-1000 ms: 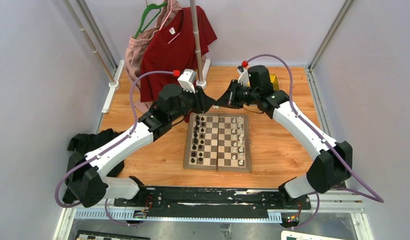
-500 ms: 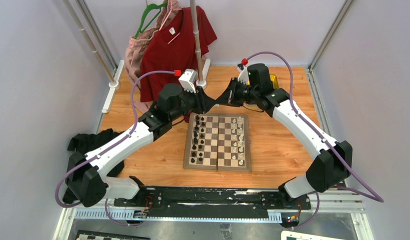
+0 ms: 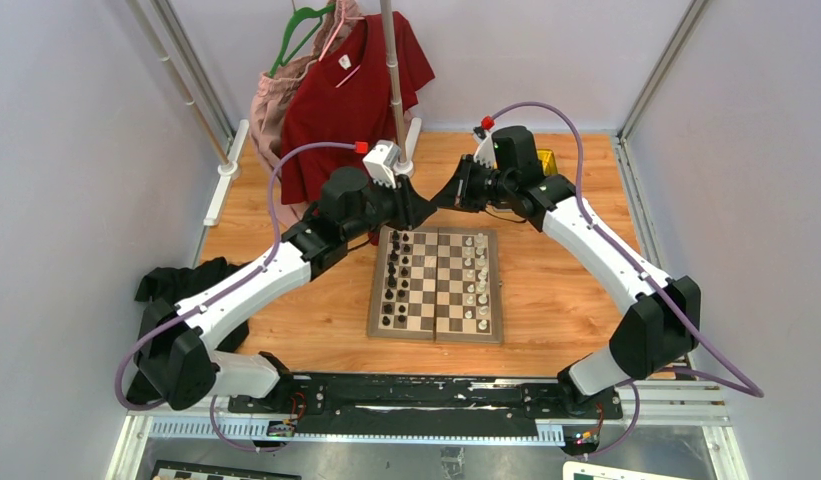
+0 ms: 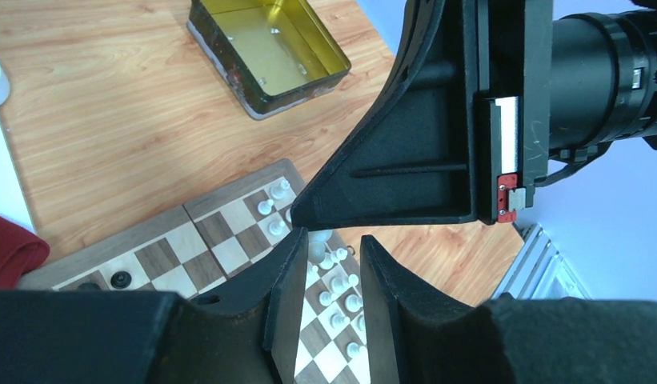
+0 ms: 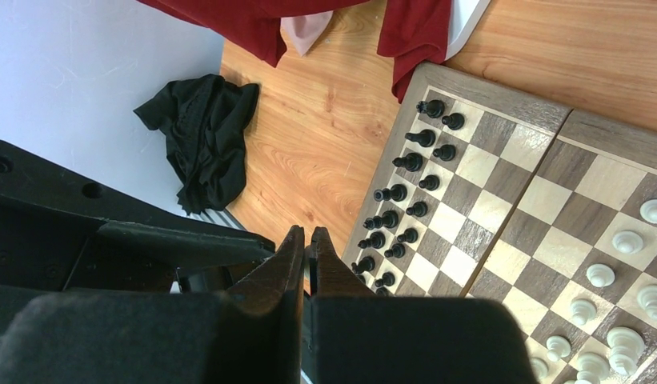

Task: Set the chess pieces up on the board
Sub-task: Pick up the chess piece from the storage box, then place the chess piece on the chessboard.

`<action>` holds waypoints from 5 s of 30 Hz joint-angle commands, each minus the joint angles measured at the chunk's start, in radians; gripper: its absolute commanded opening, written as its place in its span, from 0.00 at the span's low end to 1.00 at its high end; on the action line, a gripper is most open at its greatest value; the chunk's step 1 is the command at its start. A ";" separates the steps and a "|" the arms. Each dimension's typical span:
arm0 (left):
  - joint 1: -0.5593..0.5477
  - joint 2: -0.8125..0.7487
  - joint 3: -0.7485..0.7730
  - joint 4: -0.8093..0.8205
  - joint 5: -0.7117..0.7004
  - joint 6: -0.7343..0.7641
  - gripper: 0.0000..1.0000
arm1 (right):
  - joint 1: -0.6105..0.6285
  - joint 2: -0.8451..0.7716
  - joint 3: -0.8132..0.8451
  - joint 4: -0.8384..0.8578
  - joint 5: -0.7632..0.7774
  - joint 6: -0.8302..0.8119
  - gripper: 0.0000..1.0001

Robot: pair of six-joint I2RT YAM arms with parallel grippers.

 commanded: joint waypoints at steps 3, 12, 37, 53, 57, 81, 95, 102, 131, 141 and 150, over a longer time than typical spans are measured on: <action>0.000 0.026 0.005 0.012 0.017 0.002 0.35 | 0.017 0.002 0.040 -0.014 0.019 -0.022 0.00; 0.000 0.047 0.022 -0.002 0.013 0.014 0.34 | 0.020 0.016 0.054 -0.019 0.016 -0.025 0.00; 0.000 0.029 0.032 -0.016 -0.043 0.024 0.31 | 0.051 0.015 0.054 -0.069 0.057 -0.079 0.00; -0.001 0.018 0.033 -0.011 -0.058 0.016 0.27 | 0.073 0.012 0.051 -0.091 0.065 -0.090 0.00; -0.002 0.013 0.033 -0.010 -0.061 0.019 0.22 | 0.077 0.013 0.055 -0.097 0.067 -0.091 0.00; -0.002 0.031 0.091 -0.146 -0.060 0.066 0.00 | 0.092 -0.009 0.084 -0.120 0.174 -0.136 0.23; -0.049 0.178 0.283 -0.537 0.033 0.296 0.00 | -0.070 0.002 0.064 -0.116 0.448 -0.236 0.28; -0.276 0.300 0.407 -0.786 -0.098 0.501 0.00 | -0.167 0.085 -0.005 -0.020 0.643 -0.257 0.27; -0.600 0.514 0.519 -0.908 -0.215 0.581 0.00 | -0.438 0.327 0.106 0.044 0.676 -0.267 0.26; -0.602 0.616 0.595 -0.940 -0.205 0.601 0.00 | -0.445 0.336 0.090 0.068 0.671 -0.263 0.26; -0.600 0.693 0.659 -0.947 -0.196 0.615 0.00 | -0.448 0.363 0.109 0.079 0.663 -0.262 0.25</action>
